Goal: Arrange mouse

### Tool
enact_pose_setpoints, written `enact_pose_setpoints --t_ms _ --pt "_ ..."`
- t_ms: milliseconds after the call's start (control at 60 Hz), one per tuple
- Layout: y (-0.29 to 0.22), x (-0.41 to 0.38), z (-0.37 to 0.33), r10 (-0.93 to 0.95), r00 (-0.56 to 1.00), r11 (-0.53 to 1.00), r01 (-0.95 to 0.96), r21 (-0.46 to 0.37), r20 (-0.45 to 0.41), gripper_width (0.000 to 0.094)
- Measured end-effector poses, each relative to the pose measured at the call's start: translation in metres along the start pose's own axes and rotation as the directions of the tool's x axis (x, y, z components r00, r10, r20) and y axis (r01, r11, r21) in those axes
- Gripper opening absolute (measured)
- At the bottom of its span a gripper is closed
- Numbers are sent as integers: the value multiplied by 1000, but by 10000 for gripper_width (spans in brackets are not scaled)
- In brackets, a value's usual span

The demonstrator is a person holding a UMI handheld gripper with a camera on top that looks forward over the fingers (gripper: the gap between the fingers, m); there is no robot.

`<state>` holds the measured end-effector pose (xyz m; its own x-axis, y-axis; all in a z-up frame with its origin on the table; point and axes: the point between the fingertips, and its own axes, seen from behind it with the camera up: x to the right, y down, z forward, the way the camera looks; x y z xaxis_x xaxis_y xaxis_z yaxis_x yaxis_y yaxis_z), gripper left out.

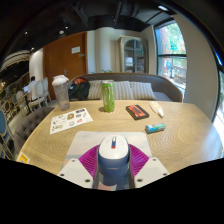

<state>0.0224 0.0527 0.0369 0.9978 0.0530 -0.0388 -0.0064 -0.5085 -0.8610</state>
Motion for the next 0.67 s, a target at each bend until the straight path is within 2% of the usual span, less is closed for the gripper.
enact_pose_setpoints --t_ms 150,183,333,367,433,450,467,550,667 --pt "40 12 22 8 1000 994 -7 -105 7 419" --pt "37 12 23 -4 1000 997 5 -81 14 431" --pt "40 11 23 -9 1000 994 10 -108 9 561" --pt "40 11 22 -1 1000 995 2 -103 10 631" --pt "39 16 12 -4 1000 997 3 -80 -11 897" --pt "36 17 8 -10 1000 998 9 -68 -19 847" --pt "33 18 3 -16 999 999 15 -51 -28 835" --pt "31 24 -24 -8 997 1000 8 3 -74 841" --pt "34 3 -69 25 1000 997 -25 76 -7 838"
